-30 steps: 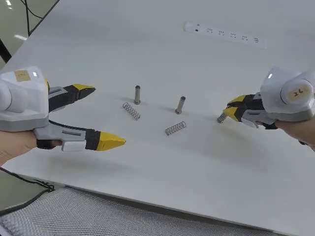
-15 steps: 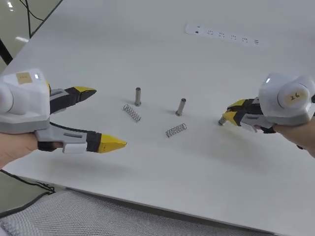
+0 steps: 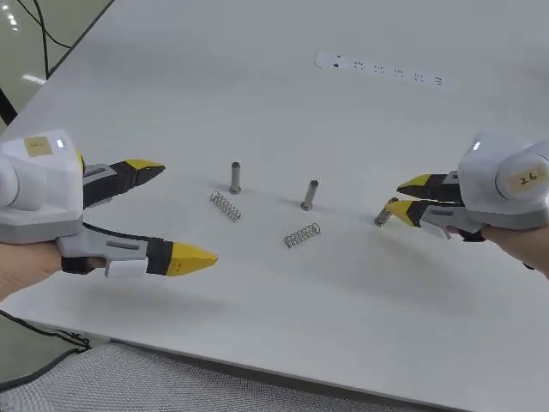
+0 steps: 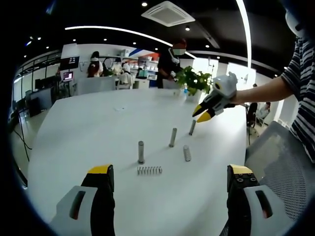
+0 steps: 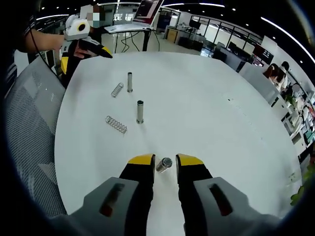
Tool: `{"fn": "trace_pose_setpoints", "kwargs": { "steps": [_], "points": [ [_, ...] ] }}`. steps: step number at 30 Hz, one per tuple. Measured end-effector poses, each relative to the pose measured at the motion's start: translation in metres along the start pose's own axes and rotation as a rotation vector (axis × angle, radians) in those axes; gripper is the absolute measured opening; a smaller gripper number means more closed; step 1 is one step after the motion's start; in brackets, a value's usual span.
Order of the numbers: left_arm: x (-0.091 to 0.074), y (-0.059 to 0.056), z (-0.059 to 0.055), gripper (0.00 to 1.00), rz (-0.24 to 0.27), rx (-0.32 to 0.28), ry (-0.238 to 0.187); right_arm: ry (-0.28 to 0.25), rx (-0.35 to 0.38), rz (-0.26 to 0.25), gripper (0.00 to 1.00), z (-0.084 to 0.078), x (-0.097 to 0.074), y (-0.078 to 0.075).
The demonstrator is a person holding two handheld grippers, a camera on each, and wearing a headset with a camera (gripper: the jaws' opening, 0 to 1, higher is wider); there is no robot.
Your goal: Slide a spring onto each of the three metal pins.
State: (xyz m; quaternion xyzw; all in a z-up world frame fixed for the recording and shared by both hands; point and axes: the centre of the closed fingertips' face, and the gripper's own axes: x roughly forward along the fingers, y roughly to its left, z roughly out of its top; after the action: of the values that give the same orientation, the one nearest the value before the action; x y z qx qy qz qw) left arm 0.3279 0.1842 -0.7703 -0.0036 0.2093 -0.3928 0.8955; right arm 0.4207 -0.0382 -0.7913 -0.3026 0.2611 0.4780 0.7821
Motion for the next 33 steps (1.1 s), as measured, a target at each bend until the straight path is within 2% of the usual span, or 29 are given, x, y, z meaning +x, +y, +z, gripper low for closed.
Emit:
{"fn": "trace_pose_setpoints", "kwargs": {
  "steps": [6, 17, 25, 33],
  "points": [
    [0.000, -0.002, -0.002, 0.95, -0.004, 0.001, 0.005, -0.009, -0.064, 0.017, 0.22, 0.008, -0.008, 0.009],
    [0.000, -0.001, -0.002, 0.95, -0.004, 0.001, 0.001, -0.026, -0.122, 0.052, 0.23, 0.018, -0.011, 0.025],
    [0.002, -0.002, -0.002, 0.95, -0.006, 0.001, 0.002, -0.004, -0.210, 0.095, 0.23, 0.020, -0.010, 0.037],
    [0.002, -0.003, -0.005, 0.95, -0.007, 0.006, 0.012, 0.025, -0.298, 0.162, 0.23, 0.024, -0.003, 0.051]
  ]
}}
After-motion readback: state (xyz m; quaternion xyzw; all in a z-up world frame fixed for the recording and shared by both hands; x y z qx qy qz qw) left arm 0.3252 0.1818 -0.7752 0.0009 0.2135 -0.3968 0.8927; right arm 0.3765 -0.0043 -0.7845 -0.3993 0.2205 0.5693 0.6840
